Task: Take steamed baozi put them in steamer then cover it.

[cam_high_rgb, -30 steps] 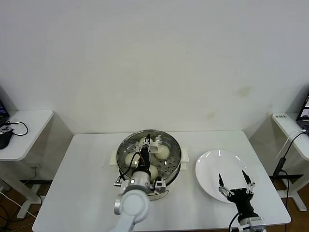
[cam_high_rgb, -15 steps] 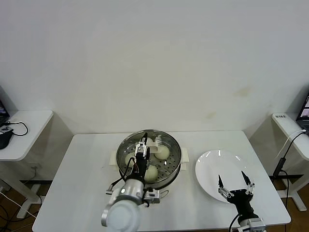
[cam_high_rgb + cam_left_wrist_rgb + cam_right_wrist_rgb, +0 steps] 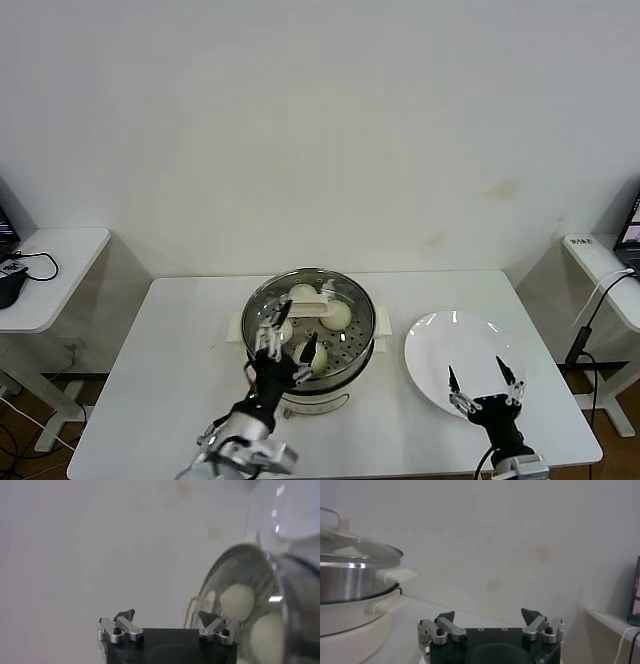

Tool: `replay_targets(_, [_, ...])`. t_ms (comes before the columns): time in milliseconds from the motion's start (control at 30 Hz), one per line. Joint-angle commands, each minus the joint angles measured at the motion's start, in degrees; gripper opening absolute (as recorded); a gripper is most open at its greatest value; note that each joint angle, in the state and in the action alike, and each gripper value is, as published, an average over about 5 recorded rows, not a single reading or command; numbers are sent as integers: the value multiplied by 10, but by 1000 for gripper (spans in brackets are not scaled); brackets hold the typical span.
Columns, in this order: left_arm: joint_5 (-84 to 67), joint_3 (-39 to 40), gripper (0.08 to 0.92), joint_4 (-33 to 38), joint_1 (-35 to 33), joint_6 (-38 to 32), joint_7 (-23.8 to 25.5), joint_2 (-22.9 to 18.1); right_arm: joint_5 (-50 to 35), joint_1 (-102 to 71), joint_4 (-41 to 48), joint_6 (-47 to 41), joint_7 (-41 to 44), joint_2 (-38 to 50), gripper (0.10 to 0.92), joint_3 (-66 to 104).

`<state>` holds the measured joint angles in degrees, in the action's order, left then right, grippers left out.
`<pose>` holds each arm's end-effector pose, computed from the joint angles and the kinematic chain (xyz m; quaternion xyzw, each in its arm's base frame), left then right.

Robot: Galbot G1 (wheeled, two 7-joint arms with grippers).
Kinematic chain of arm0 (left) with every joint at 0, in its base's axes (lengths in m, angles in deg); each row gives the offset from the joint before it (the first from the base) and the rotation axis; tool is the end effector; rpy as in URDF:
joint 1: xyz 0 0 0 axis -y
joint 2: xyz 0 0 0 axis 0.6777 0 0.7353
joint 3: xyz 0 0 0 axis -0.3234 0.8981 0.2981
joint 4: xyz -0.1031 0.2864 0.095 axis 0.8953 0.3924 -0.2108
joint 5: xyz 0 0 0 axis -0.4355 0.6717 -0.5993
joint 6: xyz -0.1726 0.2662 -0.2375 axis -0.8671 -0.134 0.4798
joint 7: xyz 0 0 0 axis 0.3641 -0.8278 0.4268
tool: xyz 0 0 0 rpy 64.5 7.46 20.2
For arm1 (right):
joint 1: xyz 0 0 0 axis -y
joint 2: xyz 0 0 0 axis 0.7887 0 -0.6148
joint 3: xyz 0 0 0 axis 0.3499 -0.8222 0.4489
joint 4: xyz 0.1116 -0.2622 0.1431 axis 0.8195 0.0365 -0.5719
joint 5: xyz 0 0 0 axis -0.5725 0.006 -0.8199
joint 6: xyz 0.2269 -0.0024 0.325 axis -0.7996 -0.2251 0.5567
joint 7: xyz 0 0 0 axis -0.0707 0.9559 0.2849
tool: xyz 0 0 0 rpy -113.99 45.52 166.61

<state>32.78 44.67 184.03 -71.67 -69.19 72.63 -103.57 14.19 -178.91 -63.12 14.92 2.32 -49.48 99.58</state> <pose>0.2315 -0.0770 -0.2048 0.1406 0.8661 0.4692 0.1003 0.1984 -0.0931 -0.3025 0.0120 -0.9901 0.1320 0.0461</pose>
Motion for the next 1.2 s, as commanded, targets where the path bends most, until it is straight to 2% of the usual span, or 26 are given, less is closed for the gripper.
replay_targets(33, [-496, -128, 823, 46, -125, -101, -190, 20, -3, -33, -3, 8, -2, 16, 823, -16])
replay_targets(233, [-661, -215, 823, 52, -198, -137, -188, 25, -6, -69, -23, 13, -1, 26, 823, -27])
replay_targets(467, [-694, -261, 823, 9, -265, -179, -172, 40, -4, -87, -23, 24, -1, 31, 823, -38])
replay_targets(800, [-683, -284, 823, 2, -277, -179, -165, 30, -12, -87, -19, 20, 1, 28, 823, -44])
replay_targets(1200, [-678, -292, 823, -10, -278, -172, -151, 36, -28, -81, -19, 8, 1, 29, 823, -53])
